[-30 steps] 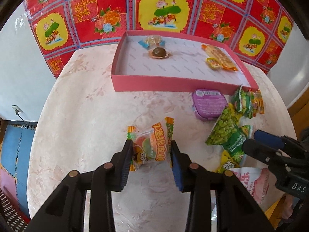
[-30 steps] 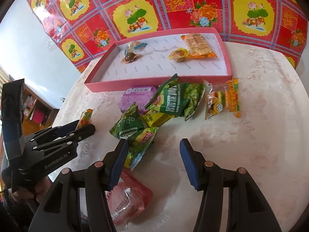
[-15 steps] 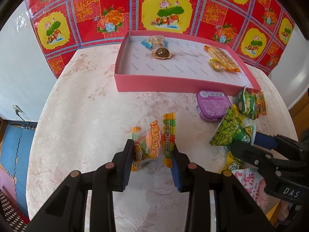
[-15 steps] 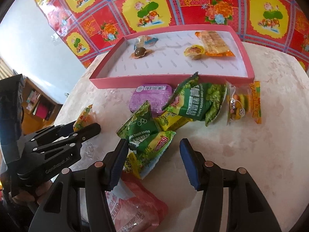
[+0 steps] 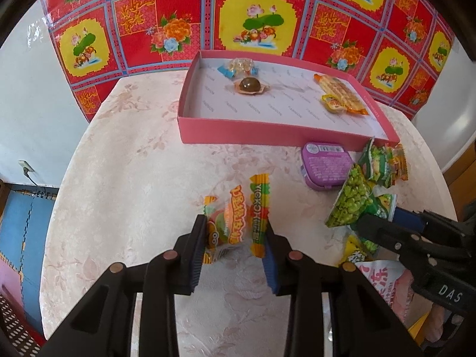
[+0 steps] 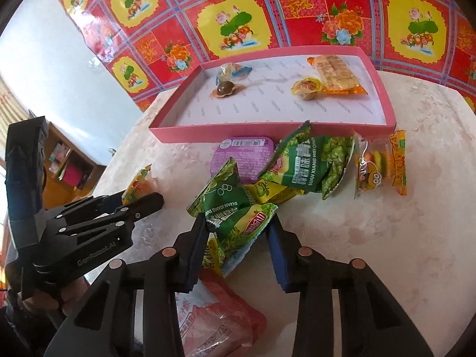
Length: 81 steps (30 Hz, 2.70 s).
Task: Organize snacks
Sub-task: 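Grasp the gummy candy pack with the left tool while the right tool grasps the green snack bag, then carry the gummy pack into the box with the left tool while the right tool drops the green bag there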
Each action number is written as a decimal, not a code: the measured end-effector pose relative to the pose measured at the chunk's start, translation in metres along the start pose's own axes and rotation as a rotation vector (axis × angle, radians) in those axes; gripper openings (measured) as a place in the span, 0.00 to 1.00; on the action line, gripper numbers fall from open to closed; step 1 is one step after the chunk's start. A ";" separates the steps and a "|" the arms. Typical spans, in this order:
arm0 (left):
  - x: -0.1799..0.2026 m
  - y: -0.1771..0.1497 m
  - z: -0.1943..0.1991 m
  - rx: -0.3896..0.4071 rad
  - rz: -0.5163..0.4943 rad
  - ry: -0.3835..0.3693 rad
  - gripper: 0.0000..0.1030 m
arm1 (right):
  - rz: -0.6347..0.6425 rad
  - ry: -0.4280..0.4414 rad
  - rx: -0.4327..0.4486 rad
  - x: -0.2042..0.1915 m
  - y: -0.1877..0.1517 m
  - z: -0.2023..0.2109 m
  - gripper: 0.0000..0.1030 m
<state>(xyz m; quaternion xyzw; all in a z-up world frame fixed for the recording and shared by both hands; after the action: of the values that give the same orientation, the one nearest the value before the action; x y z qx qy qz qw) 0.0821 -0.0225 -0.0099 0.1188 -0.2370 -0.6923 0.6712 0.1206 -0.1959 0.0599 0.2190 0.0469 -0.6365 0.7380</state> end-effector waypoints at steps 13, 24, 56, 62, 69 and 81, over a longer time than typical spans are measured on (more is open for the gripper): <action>0.002 0.008 0.012 0.032 0.008 -0.016 0.34 | 0.035 0.040 0.080 -0.008 0.009 0.026 0.38; 0.006 0.023 0.015 0.060 -0.009 -0.046 0.34 | -0.013 0.002 0.139 0.009 0.026 0.043 0.38; 0.009 0.111 -0.023 0.128 -0.034 -0.040 0.34 | -0.122 -0.142 0.185 0.080 0.081 0.014 0.38; 0.012 0.117 -0.039 0.117 -0.053 -0.036 0.34 | -0.142 -0.161 0.180 0.094 0.084 0.002 0.38; 0.014 0.120 -0.058 0.091 -0.068 -0.021 0.34 | -0.157 -0.166 0.169 0.104 0.086 -0.010 0.38; 0.015 0.123 -0.074 0.055 -0.047 -0.002 0.40 | -0.144 -0.170 0.169 0.102 0.088 -0.016 0.41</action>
<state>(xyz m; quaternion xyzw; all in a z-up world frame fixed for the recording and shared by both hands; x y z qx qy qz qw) 0.2236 -0.0485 -0.0108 0.1419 -0.2537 -0.7012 0.6511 0.2274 -0.2757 0.0331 0.2217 -0.0540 -0.7059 0.6706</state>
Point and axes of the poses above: each gripper's, at about its wrist camera, not at the fingertips, and z roughly against the way its jaws point, x to its right, y to its top, the point moved 4 cm from there along -z, roughly the way its jaws point, and after that the axes turned 6 degrees about -y, right-handed, at the moved point
